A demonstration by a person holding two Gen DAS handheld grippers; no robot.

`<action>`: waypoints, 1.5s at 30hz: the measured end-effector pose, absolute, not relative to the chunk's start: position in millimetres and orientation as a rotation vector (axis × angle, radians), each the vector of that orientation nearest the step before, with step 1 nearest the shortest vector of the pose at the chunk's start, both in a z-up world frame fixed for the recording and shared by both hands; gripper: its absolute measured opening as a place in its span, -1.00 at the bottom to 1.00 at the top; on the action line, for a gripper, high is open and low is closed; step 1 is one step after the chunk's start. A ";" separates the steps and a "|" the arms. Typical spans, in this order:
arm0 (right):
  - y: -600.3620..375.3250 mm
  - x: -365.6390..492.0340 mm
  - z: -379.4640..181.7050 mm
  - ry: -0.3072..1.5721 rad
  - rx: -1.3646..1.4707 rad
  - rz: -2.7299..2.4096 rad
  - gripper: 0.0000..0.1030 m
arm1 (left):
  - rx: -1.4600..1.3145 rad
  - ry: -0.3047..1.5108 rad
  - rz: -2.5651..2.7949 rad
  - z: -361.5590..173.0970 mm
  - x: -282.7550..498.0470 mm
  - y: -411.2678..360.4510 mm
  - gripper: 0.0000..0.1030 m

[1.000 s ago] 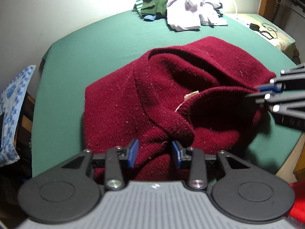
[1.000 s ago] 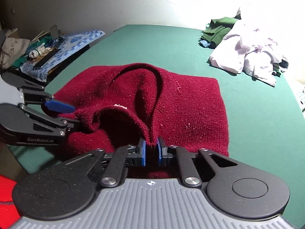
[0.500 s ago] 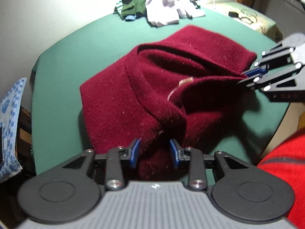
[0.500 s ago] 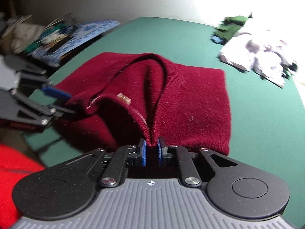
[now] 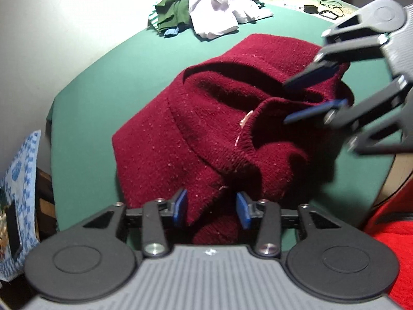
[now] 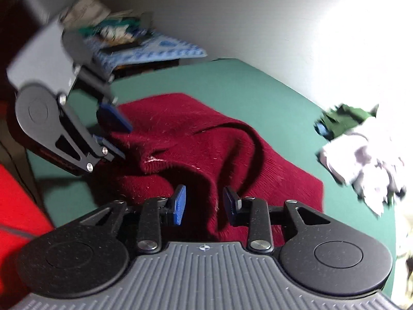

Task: Fold clothes

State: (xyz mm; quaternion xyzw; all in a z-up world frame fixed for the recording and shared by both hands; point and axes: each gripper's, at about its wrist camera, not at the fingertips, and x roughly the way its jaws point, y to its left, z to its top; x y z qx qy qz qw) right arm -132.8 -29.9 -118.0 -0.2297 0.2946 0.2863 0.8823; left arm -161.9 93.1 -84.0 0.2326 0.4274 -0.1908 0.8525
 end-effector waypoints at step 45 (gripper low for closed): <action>-52.5 -122.5 -118.7 0.800 -0.188 0.464 -0.48 | 0.371 0.837 -0.415 -80.8 -142.6 125.2 -0.28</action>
